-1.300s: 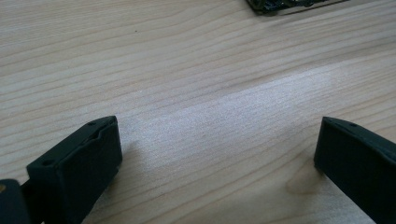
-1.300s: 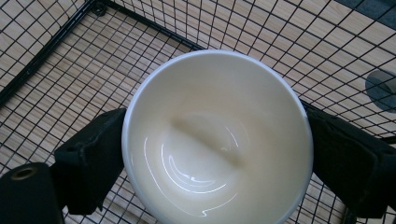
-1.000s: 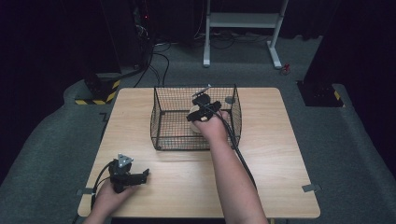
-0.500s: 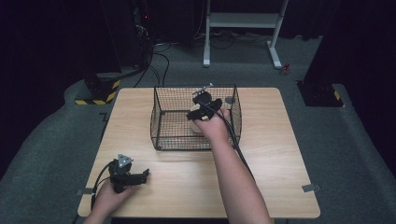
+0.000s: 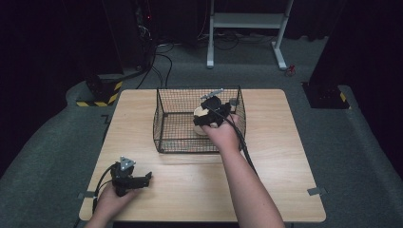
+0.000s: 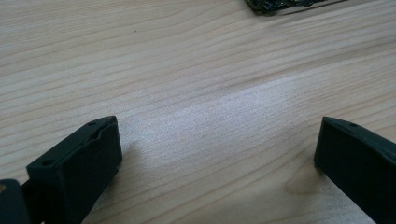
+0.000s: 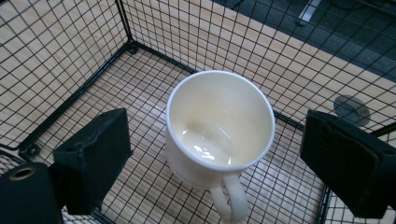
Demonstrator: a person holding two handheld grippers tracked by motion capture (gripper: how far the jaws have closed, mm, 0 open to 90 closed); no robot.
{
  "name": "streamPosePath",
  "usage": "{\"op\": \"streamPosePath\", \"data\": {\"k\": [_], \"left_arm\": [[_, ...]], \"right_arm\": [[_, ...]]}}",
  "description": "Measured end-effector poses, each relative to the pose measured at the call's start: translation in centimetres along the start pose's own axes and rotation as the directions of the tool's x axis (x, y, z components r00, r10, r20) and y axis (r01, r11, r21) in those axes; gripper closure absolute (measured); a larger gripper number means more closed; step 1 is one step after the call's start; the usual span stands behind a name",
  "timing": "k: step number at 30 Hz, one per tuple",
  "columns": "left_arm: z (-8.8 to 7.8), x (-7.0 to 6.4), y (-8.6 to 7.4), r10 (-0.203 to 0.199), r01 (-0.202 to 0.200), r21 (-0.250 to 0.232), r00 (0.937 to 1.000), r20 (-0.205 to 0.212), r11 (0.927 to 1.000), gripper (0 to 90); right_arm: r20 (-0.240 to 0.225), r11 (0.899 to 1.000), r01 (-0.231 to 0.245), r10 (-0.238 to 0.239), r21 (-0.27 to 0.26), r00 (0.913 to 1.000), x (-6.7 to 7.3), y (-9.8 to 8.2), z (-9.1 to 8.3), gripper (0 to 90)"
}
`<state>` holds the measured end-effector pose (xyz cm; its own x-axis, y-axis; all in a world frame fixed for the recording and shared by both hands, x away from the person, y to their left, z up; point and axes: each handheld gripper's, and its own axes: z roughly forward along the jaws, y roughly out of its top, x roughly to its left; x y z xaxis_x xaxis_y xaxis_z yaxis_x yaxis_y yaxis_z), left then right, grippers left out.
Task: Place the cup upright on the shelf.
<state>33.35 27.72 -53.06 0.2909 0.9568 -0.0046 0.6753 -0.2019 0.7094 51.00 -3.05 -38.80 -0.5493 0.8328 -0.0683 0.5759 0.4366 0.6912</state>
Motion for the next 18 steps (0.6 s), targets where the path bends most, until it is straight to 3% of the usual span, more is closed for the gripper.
{"op": "streamPosePath", "data": {"k": [11, 15, 18], "left_arm": [[0.0, 0.0, 0.0, -0.001, 0.001, 0.001, 1.0, 0.0, 1.0, 1.1], [0.0, 0.0, 0.0, 0.0, 0.0, 0.0, 1.0, 0.0, 1.0, 1.1], [0.0, 0.0, 0.0, 0.0, 0.0, 0.001, 1.0, 0.0, 1.0, 1.1]], "right_arm": [[-0.001, 0.998, -0.024, 0.023, -0.062, 0.9997, 0.1, -2.6, -2.4, 8.8], [0.015, 0.997, -0.005, 0.006, -0.083, 0.9999, 0.5, -3.6, -3.0, 8.7], [0.05, 0.996, 0.036, -0.032, -0.079, 0.9982, 1.1, -4.3, -3.6, 8.5]]}}
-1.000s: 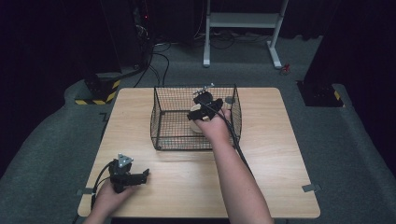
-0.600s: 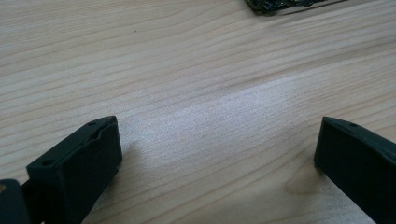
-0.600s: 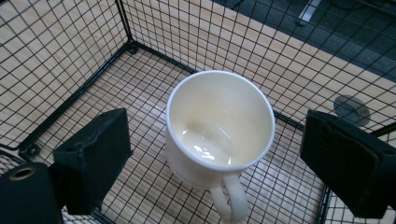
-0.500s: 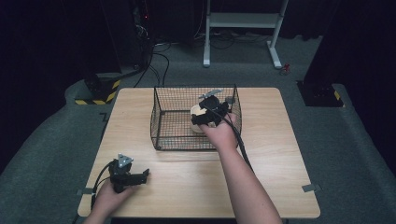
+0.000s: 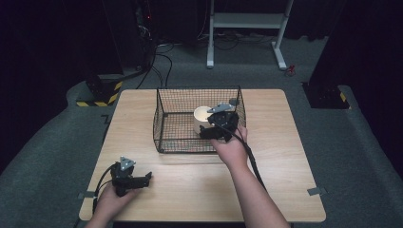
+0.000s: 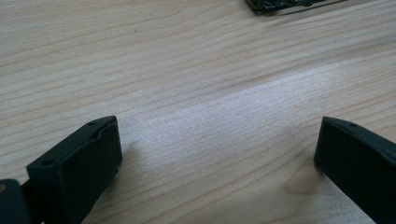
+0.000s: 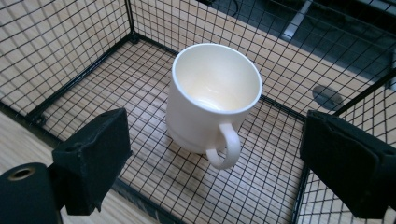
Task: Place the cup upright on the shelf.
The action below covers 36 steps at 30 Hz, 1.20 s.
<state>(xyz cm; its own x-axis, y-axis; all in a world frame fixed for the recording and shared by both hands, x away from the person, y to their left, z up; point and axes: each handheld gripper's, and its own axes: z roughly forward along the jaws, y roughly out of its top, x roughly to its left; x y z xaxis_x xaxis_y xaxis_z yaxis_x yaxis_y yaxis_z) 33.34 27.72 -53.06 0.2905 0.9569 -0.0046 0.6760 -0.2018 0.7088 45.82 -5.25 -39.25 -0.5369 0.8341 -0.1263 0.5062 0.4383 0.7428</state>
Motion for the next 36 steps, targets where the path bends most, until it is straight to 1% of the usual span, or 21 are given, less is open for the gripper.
{"op": "streamPosePath", "data": {"k": [1, 3, 5, 7, 10, 11, 13, 16, 18, 21, 22, 24, 25, 26, 29, 31, 33, 34, 36], "left_arm": [[0.0, 0.0, 0.0, 0.0, 0.0, 0.0, 1.0, 0.0, 1.0, 1.1], [0.0, 0.0, 0.0, 0.001, -0.001, 0.0, 1.0, 0.0, 1.0, 1.1], [0.0, 0.0, 0.0, 0.001, -0.001, 0.0, 1.0, 0.0, 1.0, 1.1], [0.0, 0.0, 0.0, 0.0, 0.0, 0.0, 1.0, 0.0, 1.0, 1.1], [0.0, 0.0, 0.0, 0.0, 0.0, 0.0, 1.0, 0.0, 1.0, 1.1], [0.0, 0.0, 0.0, 0.0, 0.0, 0.0, 1.0, 0.0, 1.0, 1.1], [0.0, 0.0, 0.0, 0.0, 0.0, 0.0, 1.0, 0.0, 1.0, 1.1], [0.0, 0.0, 0.0, 0.0, 0.0, 0.0, 1.0, 0.0, 1.0, 1.1], [0.0, 0.0, 0.0, 0.001, -0.001, 0.0, 1.0, 0.0, 1.0, 1.1], [0.0, 0.0, 0.0, 0.0, 0.0, 0.0, 1.0, 0.0, 1.0, 1.1], [0.0, 0.0, 0.0, 0.0, 0.0, 0.0, 1.0, 0.0, 1.0, 1.1], [0.0, 0.0, 0.0, 0.0, 0.0, 0.0, 1.0, 0.0, 1.0, 1.1], [0.0, 0.0, 0.0, 0.0, 0.0, 0.0, 1.0, 0.0, 1.0, 1.1], [0.0, 0.0, 0.0, 0.0, 0.0, 0.0, 1.0, 0.0, 1.0, 1.1], [0.0, 0.0, 0.0, 0.0, 0.0, 0.0, 1.0, 0.0, 1.0, 1.1], [0.0, 0.0, 0.0, 0.0, 0.0, 0.0, 1.0, 0.0, 1.0, 1.1], [0.0, 0.0, 0.0, 0.0, 0.0, 0.0, 1.0, 0.0, 1.0, 1.1], [0.0, 0.0, 0.0, 0.0, 0.0, 0.0, 1.0, 0.0, 1.0, 1.1], [0.0, 0.0, 0.0, 0.001, -0.001, 0.0, 1.0, -0.001, 1.0, 1.1]], "right_arm": [[-0.006, 1.0, -0.001, 0.001, -0.011, 1.0, 0.1, -0.3, -0.3, 8.5], [-0.032, 1.0, -0.018, 0.017, -0.021, 0.9993, 0.2, -0.8, -0.9, 8.5], [-0.039, 0.999, -0.022, 0.021, -0.039, 0.999, 0.3, -1.4, -1.4, 8.5], [-0.046, 0.998, -0.016, 0.014, -0.059, 0.9989, 0.3, -2.0, -1.9, 8.5], [-0.056, 0.997, -0.019, 0.015, -0.074, 0.9983, 0.4, -3.2, -2.7, 8.5], [-0.059, 0.997, -0.024, 0.02, -0.077, 0.9981, 0.5, -3.7, -2.9, 8.5], [-0.063, 0.996, -0.018, 0.013, -0.087, 0.9979, 0.5, -4.9, -3.3, 8.5], [-0.064, 0.996, -0.024, 0.018, -0.089, 0.9978, 0.6, -7.1, -3.5, 8.6], [-0.061, 0.997, -0.03, 0.025, -0.072, 0.9978, 0.6, -8.7, -3.3, 8.6], [-0.068, 0.996, -0.066, 0.062, -0.056, 0.9957, 0.5, -11.2, -3.2, 8.7], [-0.07, 0.996, -0.069, 0.065, -0.052, 0.9954, 0.4, -11.8, -3.1, 8.7], [-0.068, 0.996, -0.082, 0.08, -0.033, 0.9945, 0.2, -13.5, -2.9, 8.7], [-0.07, 0.995, -0.1, 0.098, -0.014, 0.9927, 0.2, -14.3, -2.8, 8.6], [-0.066, 0.995, -0.094, 0.094, -0.009, 0.9934, 0.0, -14.8, -2.7, 8.6], [-0.058, 0.994, -0.106, 0.107, 0.019, 0.9926, -0.3, -16.6, -2.6, 8.6], [-0.052, 0.994, -0.105, 0.107, 0.031, 0.9929, -0.4, -17.5, -2.5, 8.6], [-0.049, 0.993, -0.108, 0.11, 0.039, 0.9927, -0.5, -17.8, -2.5, 8.6], [-0.039, 0.991, -0.122, 0.124, 0.052, 0.9915, -0.7, -18.9, -2.5, 8.6], [-0.033, 0.99, -0.129, 0.131, 0.06, 0.9908, -0.8, -19.5, -2.4, 8.6]]}}
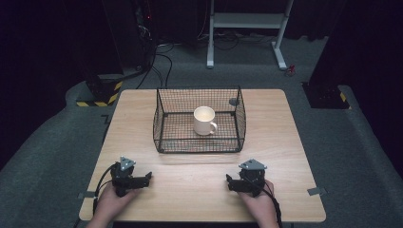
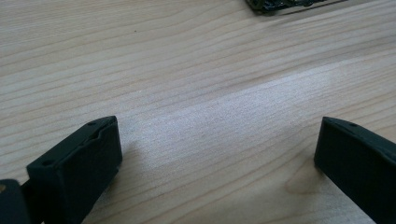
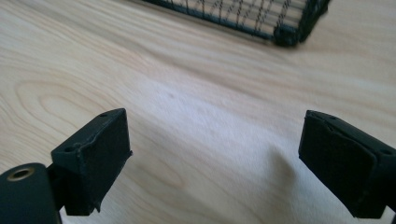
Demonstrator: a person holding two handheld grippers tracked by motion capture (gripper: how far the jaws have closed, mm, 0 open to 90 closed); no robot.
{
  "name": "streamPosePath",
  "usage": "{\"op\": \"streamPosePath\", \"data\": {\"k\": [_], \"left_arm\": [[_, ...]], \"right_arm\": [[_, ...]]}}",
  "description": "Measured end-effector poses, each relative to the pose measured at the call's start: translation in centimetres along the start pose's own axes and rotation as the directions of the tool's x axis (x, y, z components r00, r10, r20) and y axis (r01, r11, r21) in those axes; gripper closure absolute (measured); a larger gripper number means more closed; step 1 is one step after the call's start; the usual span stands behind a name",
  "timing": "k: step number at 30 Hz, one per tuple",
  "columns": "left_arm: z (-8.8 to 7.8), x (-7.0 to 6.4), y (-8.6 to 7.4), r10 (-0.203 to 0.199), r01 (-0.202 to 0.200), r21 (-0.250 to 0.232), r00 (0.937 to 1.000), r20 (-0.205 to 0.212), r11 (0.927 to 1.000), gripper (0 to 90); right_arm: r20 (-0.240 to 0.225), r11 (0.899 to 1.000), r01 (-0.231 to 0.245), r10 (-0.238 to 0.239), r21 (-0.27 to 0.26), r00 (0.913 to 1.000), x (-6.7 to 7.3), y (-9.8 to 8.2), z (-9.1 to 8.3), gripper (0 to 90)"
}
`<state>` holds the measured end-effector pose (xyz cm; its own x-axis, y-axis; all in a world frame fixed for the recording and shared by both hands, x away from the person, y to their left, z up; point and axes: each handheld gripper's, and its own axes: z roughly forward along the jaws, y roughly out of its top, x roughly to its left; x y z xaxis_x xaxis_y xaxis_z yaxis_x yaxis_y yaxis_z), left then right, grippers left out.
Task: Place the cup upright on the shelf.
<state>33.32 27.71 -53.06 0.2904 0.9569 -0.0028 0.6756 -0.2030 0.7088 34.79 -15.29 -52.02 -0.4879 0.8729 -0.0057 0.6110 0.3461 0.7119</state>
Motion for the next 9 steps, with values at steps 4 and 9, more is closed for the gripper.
{"op": "streamPosePath", "data": {"k": [4, 9], "left_arm": [[-0.02, 0.0, -0.01, 0.003, -0.003, 0.001, 1.0, 0.0, 1.0, 1.1], [-0.03, -0.04, -0.02, 0.003, -0.003, 0.0, 1.0, -0.005, 1.0, 1.1]], "right_arm": [[0.004, 1.0, 0.004, -0.004, 0.024, 1.0, -0.15, -0.49, 0.24, 8.1], [0.012, 1.0, 0.006, -0.006, 0.024, 0.9999, -0.14, -0.61, 0.13, 8.4]]}}
